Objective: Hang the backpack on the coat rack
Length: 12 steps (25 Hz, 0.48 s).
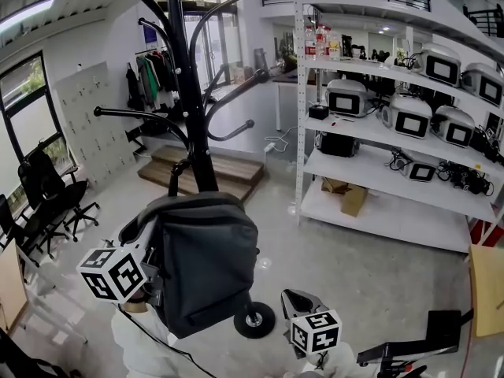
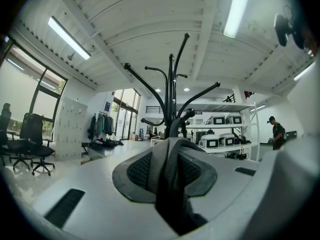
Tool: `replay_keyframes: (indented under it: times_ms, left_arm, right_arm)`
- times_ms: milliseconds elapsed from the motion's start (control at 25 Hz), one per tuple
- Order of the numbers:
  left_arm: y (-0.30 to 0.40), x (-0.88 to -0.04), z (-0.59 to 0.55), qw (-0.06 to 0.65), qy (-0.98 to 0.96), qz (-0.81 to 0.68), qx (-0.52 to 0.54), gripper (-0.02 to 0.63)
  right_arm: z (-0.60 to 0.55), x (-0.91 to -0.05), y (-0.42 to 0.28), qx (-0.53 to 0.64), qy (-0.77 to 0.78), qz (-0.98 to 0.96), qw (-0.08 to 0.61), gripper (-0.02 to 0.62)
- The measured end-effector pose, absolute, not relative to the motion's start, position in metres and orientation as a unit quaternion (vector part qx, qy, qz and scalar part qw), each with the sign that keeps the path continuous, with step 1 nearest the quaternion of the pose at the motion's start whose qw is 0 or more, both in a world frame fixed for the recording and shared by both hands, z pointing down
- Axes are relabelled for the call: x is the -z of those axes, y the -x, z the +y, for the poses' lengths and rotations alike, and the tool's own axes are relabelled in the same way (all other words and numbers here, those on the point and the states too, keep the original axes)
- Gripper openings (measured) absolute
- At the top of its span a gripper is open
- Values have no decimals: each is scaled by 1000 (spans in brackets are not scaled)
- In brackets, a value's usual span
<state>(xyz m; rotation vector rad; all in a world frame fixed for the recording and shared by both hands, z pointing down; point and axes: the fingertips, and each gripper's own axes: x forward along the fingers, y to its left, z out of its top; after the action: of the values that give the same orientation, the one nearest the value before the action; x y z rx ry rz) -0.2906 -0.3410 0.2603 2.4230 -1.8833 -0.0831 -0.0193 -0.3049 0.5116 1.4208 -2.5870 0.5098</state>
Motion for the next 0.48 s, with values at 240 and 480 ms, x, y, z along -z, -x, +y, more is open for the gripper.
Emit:
replay_keyframes:
  times_ms: [240, 480]
  left_arm:
    - [291, -264, -354, 30, -794, -607, 12, 92]
    - [289, -273, -355, -2, -805, -593, -10, 94]
  right_arm:
    - [-311, -516, 29, -174, -468, -863, 77, 14]
    - [-310, -528, 38, -184, -459, -865, 88, 14]
